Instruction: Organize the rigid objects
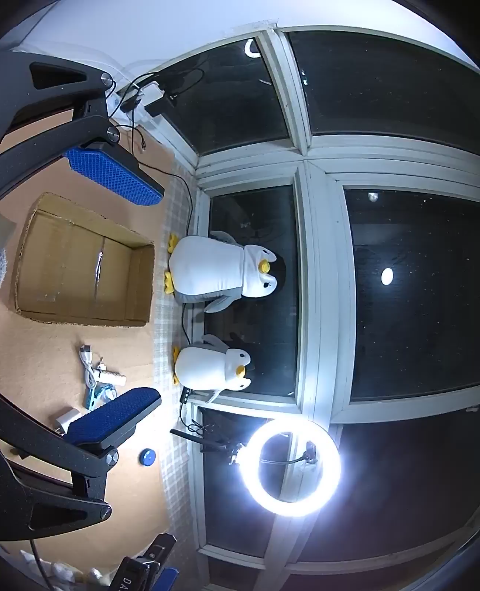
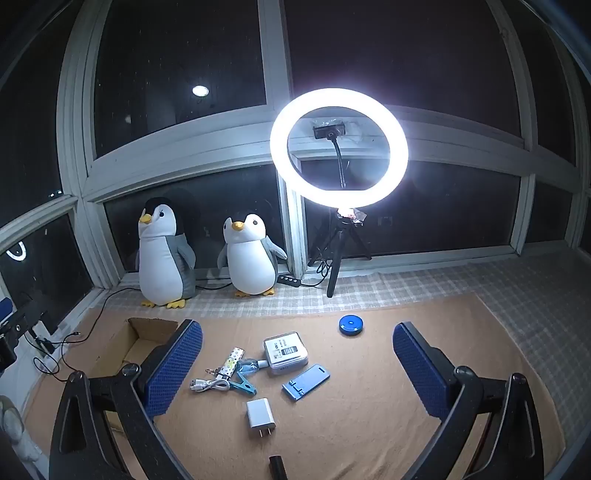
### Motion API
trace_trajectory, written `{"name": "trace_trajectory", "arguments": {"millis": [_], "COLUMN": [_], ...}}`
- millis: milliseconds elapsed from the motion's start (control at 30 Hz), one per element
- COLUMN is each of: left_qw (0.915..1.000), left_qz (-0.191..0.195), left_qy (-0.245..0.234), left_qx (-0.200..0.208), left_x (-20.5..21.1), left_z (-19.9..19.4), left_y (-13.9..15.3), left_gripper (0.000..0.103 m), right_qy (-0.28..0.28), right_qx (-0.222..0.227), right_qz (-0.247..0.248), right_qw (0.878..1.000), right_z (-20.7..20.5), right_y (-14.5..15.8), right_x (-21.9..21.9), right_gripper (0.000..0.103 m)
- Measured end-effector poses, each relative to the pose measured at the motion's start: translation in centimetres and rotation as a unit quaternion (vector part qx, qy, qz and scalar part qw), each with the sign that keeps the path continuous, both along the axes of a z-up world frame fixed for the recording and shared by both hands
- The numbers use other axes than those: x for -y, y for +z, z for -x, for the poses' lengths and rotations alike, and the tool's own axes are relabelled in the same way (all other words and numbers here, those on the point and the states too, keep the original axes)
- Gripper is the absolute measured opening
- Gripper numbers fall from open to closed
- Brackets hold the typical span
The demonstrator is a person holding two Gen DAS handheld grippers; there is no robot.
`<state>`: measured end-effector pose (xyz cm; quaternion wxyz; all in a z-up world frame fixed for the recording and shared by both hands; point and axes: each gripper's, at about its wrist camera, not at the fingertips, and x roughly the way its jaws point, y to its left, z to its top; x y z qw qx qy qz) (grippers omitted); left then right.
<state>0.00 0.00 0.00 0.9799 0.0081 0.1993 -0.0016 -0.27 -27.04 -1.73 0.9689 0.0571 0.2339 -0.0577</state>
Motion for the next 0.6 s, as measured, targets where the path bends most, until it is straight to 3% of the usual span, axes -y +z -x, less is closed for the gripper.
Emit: {"name": "trace_trajectory", "arguments": {"millis": [600], "left_qw": [1.0000], "left_qz": [0.003], "left_qy": [0.004], "left_qx": [-0.008], "left_x": [-0.26], "left_z": [-0.31], "left_y": [-0.69], "left_gripper": [0.101], "right_qy": [0.000], "right_qx": [-0.007], "right_qz": [0.003], "right_qw": [1.000], "right_z": [0.12], "right_y": [-0.23], "right_x": [0.15], "right_gripper": [0.102]}}
